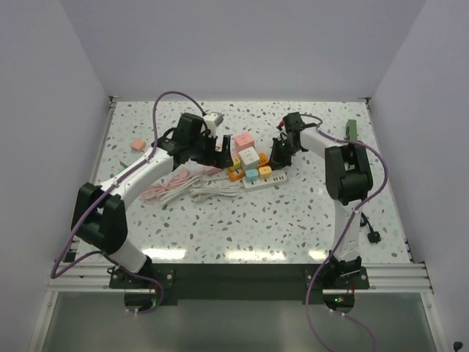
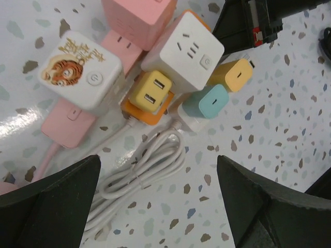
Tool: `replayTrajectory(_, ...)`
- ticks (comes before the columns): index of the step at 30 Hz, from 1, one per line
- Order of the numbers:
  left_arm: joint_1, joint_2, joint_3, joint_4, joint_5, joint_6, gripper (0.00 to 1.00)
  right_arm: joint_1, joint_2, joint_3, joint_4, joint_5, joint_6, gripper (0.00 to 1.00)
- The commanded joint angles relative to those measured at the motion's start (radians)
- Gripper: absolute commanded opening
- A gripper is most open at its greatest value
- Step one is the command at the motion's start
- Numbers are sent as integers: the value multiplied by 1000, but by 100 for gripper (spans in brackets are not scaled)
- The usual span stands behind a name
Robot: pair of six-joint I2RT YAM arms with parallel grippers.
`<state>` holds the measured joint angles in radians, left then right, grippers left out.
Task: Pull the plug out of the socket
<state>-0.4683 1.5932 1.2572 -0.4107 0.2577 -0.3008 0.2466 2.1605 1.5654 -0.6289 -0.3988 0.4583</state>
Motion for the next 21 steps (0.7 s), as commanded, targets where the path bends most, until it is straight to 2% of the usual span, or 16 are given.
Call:
replayTrajectory(1, -9, -48, -59, 53, 119, 68, 99, 60, -137, -98, -58, -31, -36, 0)
replayTrajectory(4, -24, -52, -73, 41, 175, 91, 99, 71, -211, -168, -58, -44, -14, 0)
replayTrajectory(8, -110, -49, -55, 17, 167, 124, 99, 71, -341, -300, -52, -46, 5, 0)
replayTrajectory(11, -167, -33, -33, 6, 140, 137, 99, 66, -410, -312, -80, 44, -12, 0)
replayTrajectory(12, -180, -27, -32, 10, 121, 147, 99, 63, -435, -309, -83, 116, -4, 0)
replayTrajectory(15, -228, 16, 13, -29, 117, 198, 100, 22, -459, -283, -91, 166, 43, 1)
replayTrajectory(17, -256, 46, 48, -59, 107, 256, 100, -15, -505, -288, -81, 172, 65, 12)
replayTrajectory(18, -263, 56, 62, -77, 94, 334, 100, -26, -525, -297, -68, 170, 89, 23)
replayTrajectory(19, -277, 63, 86, -106, 62, 374, 100, -38, -574, -313, -58, 146, 92, 30)
replayTrajectory(20, -282, 77, 94, -115, 51, 411, 100, -41, -594, -317, -54, 137, 91, 42)
replayTrajectory(21, -282, 82, 99, -119, 31, 478, 100, -41, -613, -317, -70, 133, 85, 46)
